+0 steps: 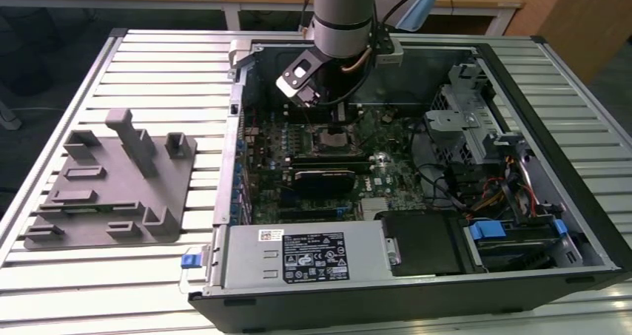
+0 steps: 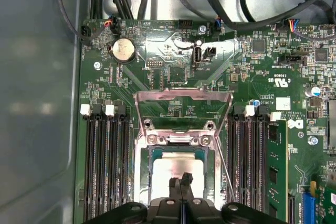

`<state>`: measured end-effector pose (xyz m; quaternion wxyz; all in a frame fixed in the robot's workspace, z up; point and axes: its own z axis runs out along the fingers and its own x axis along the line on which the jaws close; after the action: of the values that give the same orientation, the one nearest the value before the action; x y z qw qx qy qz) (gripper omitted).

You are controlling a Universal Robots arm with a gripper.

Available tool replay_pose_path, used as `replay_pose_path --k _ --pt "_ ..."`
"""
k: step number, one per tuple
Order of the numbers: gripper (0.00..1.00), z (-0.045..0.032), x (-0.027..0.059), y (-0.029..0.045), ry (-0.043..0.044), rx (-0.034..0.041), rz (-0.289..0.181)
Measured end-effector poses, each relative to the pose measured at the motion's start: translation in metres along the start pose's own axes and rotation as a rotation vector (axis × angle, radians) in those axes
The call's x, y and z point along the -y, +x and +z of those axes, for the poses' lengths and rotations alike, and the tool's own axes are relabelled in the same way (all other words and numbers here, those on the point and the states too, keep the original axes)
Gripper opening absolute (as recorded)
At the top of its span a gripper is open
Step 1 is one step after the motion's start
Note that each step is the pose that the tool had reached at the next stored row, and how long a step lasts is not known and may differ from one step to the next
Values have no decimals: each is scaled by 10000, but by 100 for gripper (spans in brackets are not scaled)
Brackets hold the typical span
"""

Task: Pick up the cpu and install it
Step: 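Place the cpu into insertion slot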

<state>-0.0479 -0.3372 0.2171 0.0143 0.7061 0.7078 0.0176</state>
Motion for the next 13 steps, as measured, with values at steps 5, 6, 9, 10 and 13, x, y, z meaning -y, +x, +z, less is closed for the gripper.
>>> replay_pose_path --k 5,6,9,10,13 --pt "11 -11 -1 0 2 0 34" --pt "11 -19 -1 0 1 1 61" --pt "11 -58 -3 0 1 4 146" --pt "11 -74 -4 0 1 6 170" --pt "11 -115 -6 1 1 10 236"
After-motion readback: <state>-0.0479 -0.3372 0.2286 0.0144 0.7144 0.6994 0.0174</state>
